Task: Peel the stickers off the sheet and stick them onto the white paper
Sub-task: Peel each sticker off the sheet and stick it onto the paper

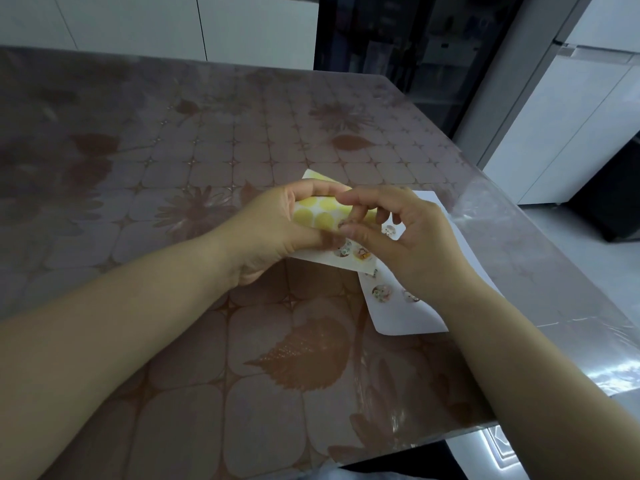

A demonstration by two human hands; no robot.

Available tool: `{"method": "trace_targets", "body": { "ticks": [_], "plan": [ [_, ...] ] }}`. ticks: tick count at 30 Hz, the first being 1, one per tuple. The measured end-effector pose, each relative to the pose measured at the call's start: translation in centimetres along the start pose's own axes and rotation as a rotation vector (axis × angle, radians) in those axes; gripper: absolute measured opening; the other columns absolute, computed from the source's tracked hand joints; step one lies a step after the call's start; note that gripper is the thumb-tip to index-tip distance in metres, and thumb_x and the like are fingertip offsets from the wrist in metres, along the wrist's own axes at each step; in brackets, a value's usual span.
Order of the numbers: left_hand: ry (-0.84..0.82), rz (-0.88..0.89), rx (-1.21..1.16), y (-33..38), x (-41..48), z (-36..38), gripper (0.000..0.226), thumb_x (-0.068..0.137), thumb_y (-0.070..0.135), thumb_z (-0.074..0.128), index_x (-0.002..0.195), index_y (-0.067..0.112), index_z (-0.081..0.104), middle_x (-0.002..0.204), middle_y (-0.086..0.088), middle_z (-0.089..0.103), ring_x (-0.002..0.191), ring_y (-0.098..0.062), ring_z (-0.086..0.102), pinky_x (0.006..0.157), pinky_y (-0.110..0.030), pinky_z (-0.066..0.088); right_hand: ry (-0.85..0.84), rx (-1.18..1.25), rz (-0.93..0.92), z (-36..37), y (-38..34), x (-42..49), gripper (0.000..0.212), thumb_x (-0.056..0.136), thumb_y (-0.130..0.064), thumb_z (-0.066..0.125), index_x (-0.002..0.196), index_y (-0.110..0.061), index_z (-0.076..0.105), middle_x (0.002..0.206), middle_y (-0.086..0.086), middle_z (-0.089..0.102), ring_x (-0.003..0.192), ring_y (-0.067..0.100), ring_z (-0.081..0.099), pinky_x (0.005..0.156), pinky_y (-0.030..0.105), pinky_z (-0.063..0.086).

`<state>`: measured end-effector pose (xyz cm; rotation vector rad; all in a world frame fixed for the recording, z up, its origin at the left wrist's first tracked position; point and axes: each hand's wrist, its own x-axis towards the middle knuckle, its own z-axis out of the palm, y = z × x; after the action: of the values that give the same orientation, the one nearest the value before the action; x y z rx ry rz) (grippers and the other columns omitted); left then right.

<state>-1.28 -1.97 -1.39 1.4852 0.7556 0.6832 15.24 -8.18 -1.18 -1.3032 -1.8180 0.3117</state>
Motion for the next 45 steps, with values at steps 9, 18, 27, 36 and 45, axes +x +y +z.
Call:
{"method": "trace_targets", "body": {
  "ticks": [9,18,27,36,45],
  "plan": [
    [0.171,0.087,0.106,-0.5,0.2,0.3,0.06,0.068,0.003,0.082,0.116,0.033,0.061,0.118,0.003,0.064,0.105,-0.018,0.066,0.09,-0.033,0.055,0.042,0.152,0.226,-2.6,-0.8,0.3,0.018,0.083,-0.017,0.067,0.095,-0.03,0.065,0.078,-0.006,0.068,0.075,0.016,0.062,0.07,0.028,0.049],
    [0.191,0.061,-0.026,-1.5,0.9,0.2,0.06,0.057,0.01,0.079,0.111,0.029,0.063,0.128,-0.005,0.058,0.112,-0.023,0.063,0.098,-0.038,0.05,-0.295,0.026,0.726,-7.4,1.7,-4.1,0.019,0.08,-0.015,0.069,0.091,-0.023,0.057,0.077,-0.005,0.074,0.089,0.021,0.065,0.076,0.028,0.039],
    [0.203,0.109,-0.074,-1.2,0.6,0.3,0.049,0.06,0.023,0.076,0.107,0.024,0.063,0.124,-0.007,0.06,0.103,-0.016,0.066,0.087,-0.026,0.054,-0.213,0.002,0.716,-6.6,2.7,-4.6,0.022,0.076,-0.013,0.072,0.083,-0.023,0.053,0.071,-0.004,0.072,0.084,0.03,0.065,0.073,0.039,0.042],
    [0.206,0.158,-0.102,-1.2,0.7,0.3,0.048,0.074,-0.001,0.071,0.112,0.027,0.061,0.121,0.001,0.058,0.102,-0.011,0.065,0.077,-0.018,0.054,-0.229,-0.305,0.781,-7.2,3.0,-4.2,0.042,0.06,-0.042,0.082,0.072,-0.021,0.048,0.067,-0.006,0.04,0.06,0.012,0.036,0.053,0.027,0.024],
    [0.204,0.182,-0.06,-1.2,0.6,0.4,0.047,0.072,0.011,0.079,0.109,0.036,0.063,0.128,0.005,0.058,0.122,-0.018,0.055,0.094,-0.03,0.051,-0.144,-0.307,0.344,-5.7,-0.5,-2.3,0.023,0.07,-0.054,0.06,0.073,-0.033,0.051,0.074,-0.015,0.049,0.069,0.002,0.046,0.06,0.014,0.036]
  ]
}}
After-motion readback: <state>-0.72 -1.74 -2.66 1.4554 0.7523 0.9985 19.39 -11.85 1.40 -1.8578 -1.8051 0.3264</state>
